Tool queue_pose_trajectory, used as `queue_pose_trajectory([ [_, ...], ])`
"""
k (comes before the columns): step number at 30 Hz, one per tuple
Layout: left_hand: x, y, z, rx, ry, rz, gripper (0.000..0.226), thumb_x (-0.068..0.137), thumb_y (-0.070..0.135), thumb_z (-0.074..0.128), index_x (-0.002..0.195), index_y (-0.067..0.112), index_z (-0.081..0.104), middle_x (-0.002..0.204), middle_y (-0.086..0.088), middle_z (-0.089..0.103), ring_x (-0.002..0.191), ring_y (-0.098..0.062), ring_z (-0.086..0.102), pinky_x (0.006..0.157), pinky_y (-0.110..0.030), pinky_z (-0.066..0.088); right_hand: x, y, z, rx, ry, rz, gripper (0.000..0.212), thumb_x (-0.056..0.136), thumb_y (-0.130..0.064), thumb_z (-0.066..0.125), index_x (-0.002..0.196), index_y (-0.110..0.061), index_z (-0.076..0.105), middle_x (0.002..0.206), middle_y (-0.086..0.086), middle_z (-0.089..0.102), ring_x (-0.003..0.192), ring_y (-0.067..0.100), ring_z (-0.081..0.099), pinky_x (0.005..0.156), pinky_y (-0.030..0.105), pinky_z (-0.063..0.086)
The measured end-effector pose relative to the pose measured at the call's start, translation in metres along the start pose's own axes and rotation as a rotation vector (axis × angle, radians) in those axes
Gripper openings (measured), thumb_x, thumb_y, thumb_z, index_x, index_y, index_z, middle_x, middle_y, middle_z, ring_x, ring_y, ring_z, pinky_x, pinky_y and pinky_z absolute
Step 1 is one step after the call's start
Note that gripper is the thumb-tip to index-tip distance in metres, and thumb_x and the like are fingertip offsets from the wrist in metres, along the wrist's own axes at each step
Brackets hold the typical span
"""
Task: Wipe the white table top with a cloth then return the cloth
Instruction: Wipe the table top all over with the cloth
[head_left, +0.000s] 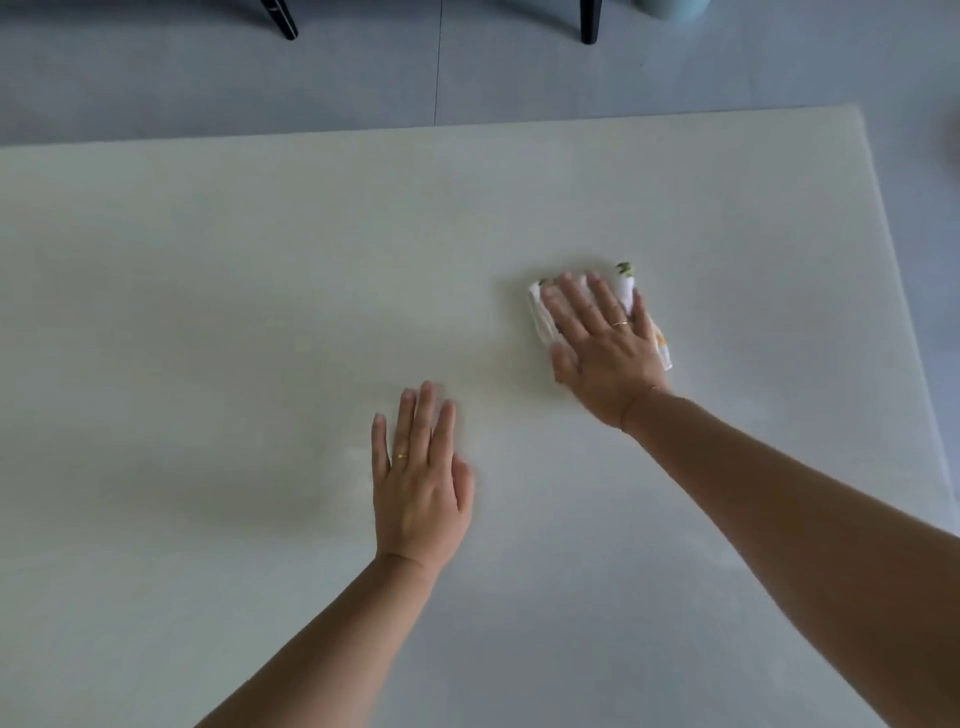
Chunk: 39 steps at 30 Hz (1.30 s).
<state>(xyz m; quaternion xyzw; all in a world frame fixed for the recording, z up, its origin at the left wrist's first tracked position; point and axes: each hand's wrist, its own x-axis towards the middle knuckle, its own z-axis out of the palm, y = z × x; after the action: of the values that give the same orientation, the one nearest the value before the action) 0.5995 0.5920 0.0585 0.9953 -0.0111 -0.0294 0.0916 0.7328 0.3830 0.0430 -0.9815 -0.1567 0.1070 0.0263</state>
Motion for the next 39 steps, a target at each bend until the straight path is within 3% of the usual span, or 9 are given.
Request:
queue_pose_trajectory([
  [4,0.069,0.011,-0.005,-0.009,0.014,-0.066,0.056,0.092,0.026,0.029,0.143,0.005,0.039,0.154,-0.015,0.029,0.144,-0.031,0.024,0.117,-0.046,0.010,0.014,-0.046,-0.002,0.119,0.014,0.325,0.062,0.092,-0.042,0.019,0.149,-0.035,-0.004,0.159,-0.007,-0.006,0.146,0.022,-0.010,0.111,0.052,-0.016],
  [8,0.112,0.013,0.008,-0.044,-0.005,-0.135,0.055,0.099,0.031,0.028,0.149,0.007,0.026,0.158,-0.011,0.017,0.147,-0.025,0.013,0.119,-0.040,0.003,0.001,-0.045,-0.001,-0.020,-0.059,-0.286,0.061,0.091,-0.047,0.013,0.150,-0.034,0.008,0.160,-0.005,0.004,0.147,0.025,-0.002,0.115,0.052,-0.008],
  [10,0.115,0.011,0.016,-0.034,-0.037,-0.109,0.060,0.099,0.039,0.022,0.151,0.010,0.016,0.160,-0.009,0.010,0.148,-0.022,0.006,0.120,-0.037,-0.001,0.020,-0.009,-0.005,-0.098,-0.050,-0.375,0.060,0.092,-0.045,0.016,0.150,-0.034,0.005,0.160,-0.005,0.006,0.147,0.024,0.002,0.115,0.052,-0.004],
  [16,0.114,0.009,0.021,0.000,-0.029,-0.103,0.066,0.095,0.045,0.018,0.151,0.010,0.013,0.160,-0.008,0.009,0.148,-0.021,0.005,0.120,-0.038,0.003,0.065,-0.017,-0.010,0.148,0.038,0.294,0.061,0.093,-0.039,0.020,0.150,-0.034,-0.002,0.160,-0.007,-0.004,0.146,0.019,-0.010,0.114,0.050,-0.013],
  [19,0.115,0.012,0.019,0.037,-0.050,-0.118,0.064,0.096,0.041,0.017,0.151,0.008,0.017,0.159,-0.010,0.014,0.148,-0.023,0.011,0.120,-0.041,0.010,0.048,-0.059,-0.003,0.086,-0.015,0.039,0.063,0.089,-0.042,0.011,0.149,-0.034,-0.005,0.160,-0.007,-0.005,0.146,0.023,-0.013,0.113,0.051,-0.016],
  [23,0.115,0.011,0.017,-0.018,-0.032,-0.102,0.064,0.092,0.035,0.027,0.149,0.006,0.026,0.157,-0.013,0.023,0.146,-0.026,0.018,0.119,-0.043,0.013,0.070,-0.001,-0.011,-0.075,-0.019,-0.273,0.061,0.090,-0.045,0.009,0.150,-0.034,0.001,0.159,-0.007,0.007,0.147,0.021,0.003,0.115,0.050,-0.002],
  [29,0.116,0.012,0.014,-0.023,-0.025,-0.094,0.064,0.090,0.033,0.032,0.147,0.005,0.030,0.156,-0.013,0.026,0.145,-0.027,0.021,0.118,-0.043,0.015,0.108,-0.018,-0.019,0.137,0.047,0.357,0.062,0.093,-0.040,0.023,0.150,-0.032,0.000,0.160,-0.006,-0.001,0.146,0.022,-0.006,0.112,0.052,-0.014],
  [35,0.115,0.012,0.012,-0.033,-0.023,-0.096,0.063,0.090,0.033,0.033,0.146,0.003,0.032,0.155,-0.014,0.027,0.144,-0.029,0.023,0.117,-0.044,0.017,0.111,-0.013,-0.023,-0.075,-0.029,-0.341,0.059,0.096,-0.043,0.021,0.149,-0.033,-0.001,0.160,-0.006,0.004,0.147,0.023,0.001,0.114,0.050,-0.007],
  [39,0.115,0.013,0.012,-0.033,-0.023,-0.098,0.064,0.090,0.032,0.035,0.146,0.003,0.031,0.155,-0.014,0.026,0.144,-0.028,0.023,0.117,-0.043,0.016,0.148,0.028,-0.029,0.126,0.049,0.218,0.058,0.095,-0.037,0.024,0.150,-0.035,0.004,0.160,-0.007,0.004,0.147,0.018,-0.001,0.116,0.050,-0.007],
])
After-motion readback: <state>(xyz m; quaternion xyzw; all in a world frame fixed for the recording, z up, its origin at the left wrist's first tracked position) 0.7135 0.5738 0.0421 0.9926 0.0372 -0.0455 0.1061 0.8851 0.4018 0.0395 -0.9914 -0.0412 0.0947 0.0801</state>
